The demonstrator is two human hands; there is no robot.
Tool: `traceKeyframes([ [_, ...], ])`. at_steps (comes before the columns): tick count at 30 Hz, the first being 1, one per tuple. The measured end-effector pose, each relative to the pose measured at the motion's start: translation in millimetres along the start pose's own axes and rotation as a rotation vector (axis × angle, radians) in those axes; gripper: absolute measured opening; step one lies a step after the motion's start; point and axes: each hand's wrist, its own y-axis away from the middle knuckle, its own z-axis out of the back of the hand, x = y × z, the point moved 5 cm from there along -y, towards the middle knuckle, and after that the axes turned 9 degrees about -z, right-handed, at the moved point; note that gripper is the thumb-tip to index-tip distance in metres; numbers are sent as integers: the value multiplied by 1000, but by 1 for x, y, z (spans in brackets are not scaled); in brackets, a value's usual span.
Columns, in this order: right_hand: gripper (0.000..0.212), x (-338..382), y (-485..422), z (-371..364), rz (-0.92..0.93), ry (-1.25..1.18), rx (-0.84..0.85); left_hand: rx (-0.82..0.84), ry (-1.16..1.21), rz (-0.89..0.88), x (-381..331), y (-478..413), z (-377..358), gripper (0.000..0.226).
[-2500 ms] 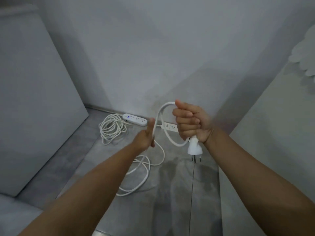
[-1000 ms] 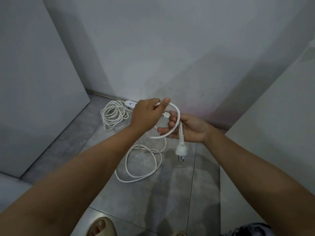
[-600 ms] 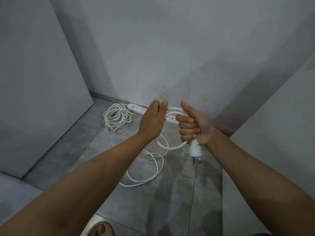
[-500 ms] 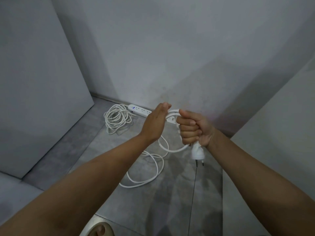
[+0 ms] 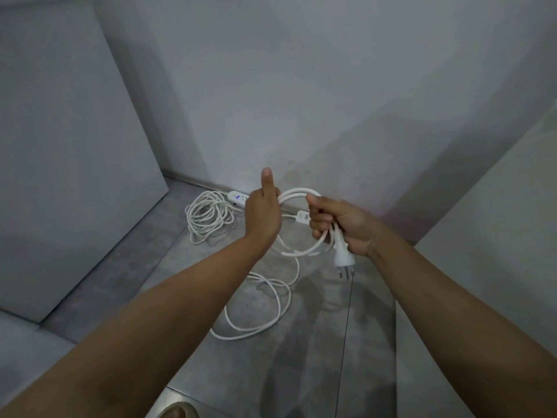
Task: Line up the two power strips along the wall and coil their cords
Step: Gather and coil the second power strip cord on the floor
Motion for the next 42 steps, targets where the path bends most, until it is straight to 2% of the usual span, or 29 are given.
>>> traceKeyframes([
  [2,16,-4,-2,0,9,-42,33,-89,25,74,11,-12,11,67],
  [4,20,-6,-3,-6,-10,-81,56,-169,78,160,26,-24,19,68],
  [8,27,4,-6,-32,54,-105,52,-171,163,302,36,-24,20,69],
  [10,27,14,-4,-39,93,-129,50,-111,223,306,31,-20,15,71],
  [14,25,45,9,-28,229,-311,33,89,47,144,29,-1,2,79],
  [16,21,64,18,-17,312,-352,18,240,-91,107,43,19,-3,73],
  [20,24,83,31,9,402,-539,-22,772,-493,100,88,68,-21,38],
  [23,30,88,34,26,473,-607,-132,1053,-605,189,109,108,-33,54],
  [26,29,80,32,45,575,-384,-443,1184,-772,68,91,120,-43,56],
  [29,30,65,34,52,574,184,-802,1240,-843,-168,45,112,-54,56],
  [30,29,60,33,53,521,362,-844,1236,-831,-250,30,109,-57,54],
  [32,28,51,28,51,380,614,-783,1144,-802,-402,5,98,-57,48],
  [35,32,32,20,47,186,854,-584,849,-797,-631,-21,69,-40,41],
  [38,30,17,16,45,83,881,-478,580,-705,-829,-35,48,-15,47],
  [40,29,9,11,42,25,803,-395,483,-667,-821,-33,34,-2,51],
  [42,30,2,4,38,-18,605,-302,399,-654,-778,-27,20,6,50],
])
